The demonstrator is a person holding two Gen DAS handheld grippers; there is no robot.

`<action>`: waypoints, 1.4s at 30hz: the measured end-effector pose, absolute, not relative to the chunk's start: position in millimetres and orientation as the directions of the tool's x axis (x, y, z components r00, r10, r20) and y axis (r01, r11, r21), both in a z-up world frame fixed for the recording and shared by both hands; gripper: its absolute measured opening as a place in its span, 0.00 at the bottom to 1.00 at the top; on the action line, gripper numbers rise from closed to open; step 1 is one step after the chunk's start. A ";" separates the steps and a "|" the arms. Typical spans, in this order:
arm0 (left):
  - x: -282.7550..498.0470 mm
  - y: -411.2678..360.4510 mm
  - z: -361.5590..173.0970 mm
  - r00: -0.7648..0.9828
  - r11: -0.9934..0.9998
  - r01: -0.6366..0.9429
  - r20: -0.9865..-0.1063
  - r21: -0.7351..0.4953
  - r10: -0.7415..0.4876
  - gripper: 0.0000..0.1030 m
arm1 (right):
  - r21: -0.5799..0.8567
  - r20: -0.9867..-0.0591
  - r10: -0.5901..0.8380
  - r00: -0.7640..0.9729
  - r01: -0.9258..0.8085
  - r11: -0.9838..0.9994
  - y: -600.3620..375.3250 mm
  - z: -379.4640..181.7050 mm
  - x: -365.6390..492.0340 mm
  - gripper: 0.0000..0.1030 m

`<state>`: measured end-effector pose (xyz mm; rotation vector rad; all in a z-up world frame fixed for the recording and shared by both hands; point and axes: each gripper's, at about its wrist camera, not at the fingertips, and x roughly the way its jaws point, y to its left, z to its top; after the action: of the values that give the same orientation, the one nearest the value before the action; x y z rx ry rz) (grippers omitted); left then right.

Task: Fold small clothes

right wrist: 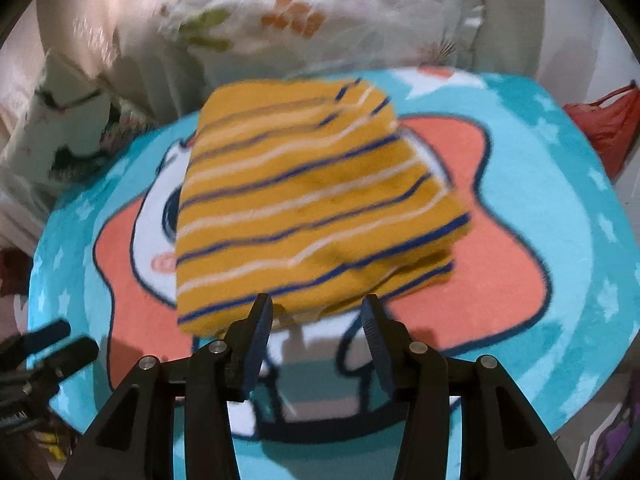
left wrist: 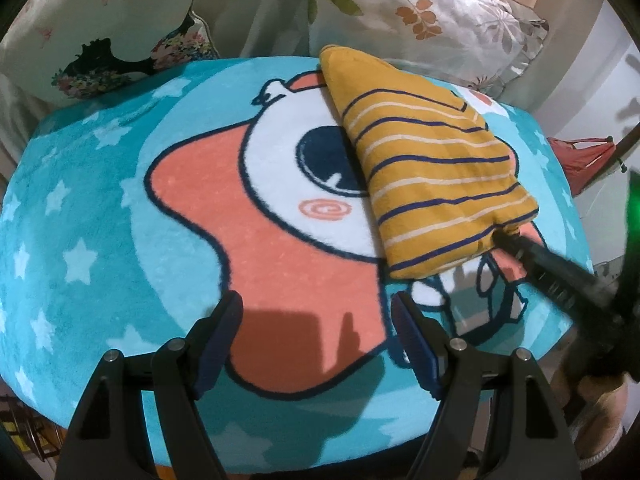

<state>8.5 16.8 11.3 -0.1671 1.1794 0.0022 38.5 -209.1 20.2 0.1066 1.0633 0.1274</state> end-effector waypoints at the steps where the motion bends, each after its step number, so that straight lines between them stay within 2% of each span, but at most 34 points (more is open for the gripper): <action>1: 8.4 13.1 11.3 0.382 0.988 -0.093 -0.921 -0.124 -0.080 0.73 | 0.157 -0.850 0.162 0.501 -0.052 0.986 -212.7 24.7 40.4 0.49; 8: 0.3 -10.9 9.5 0.363 0.986 -0.148 -0.931 -0.080 -0.021 0.73 | 0.163 -0.797 0.213 0.566 -0.138 0.977 -221.2 38.1 103.0 0.47; 14: -7.4 -23.4 8.4 0.350 0.976 -0.209 -0.936 -0.052 0.025 0.74 | 0.106 -0.874 0.173 0.454 -0.169 0.980 -232.2 -4.4 154.0 0.42; 20: 1.6 -29.2 4.8 0.350 0.965 -0.262 -0.933 -0.016 0.080 0.74 | 0.110 -0.857 0.219 0.466 -0.250 0.962 -239.9 13.5 148.5 0.43; 27: 31.3 -45.2 -3.3 0.369 0.962 -0.272 -0.919 0.036 0.139 0.74 | 0.168 -0.849 0.247 0.467 -0.205 0.964 -281.6 18.2 157.1 0.44; 35: 72.8 -68.9 -50.7 0.289 0.963 -0.236 -0.937 0.128 0.196 0.74 | 0.179 -0.855 0.255 0.452 -0.204 0.962 -310.5 10.7 151.9 0.44; 38: 71.7 -70.5 -45.3 0.297 0.961 -0.251 -0.935 0.118 0.193 0.74 | 0.171 -0.845 0.259 0.469 -0.223 0.960 -316.1 16.6 149.5 0.44; 42: 67.4 -63.0 -17.7 0.367 0.952 -0.306 -0.920 0.021 0.139 0.74 | 0.189 -0.812 0.306 0.497 -0.273 0.943 -315.2 32.1 147.3 0.45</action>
<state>67.4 -63.0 -17.7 -0.1631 1.1616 0.2874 147.3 -315.2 32.1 0.0373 0.9904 0.3506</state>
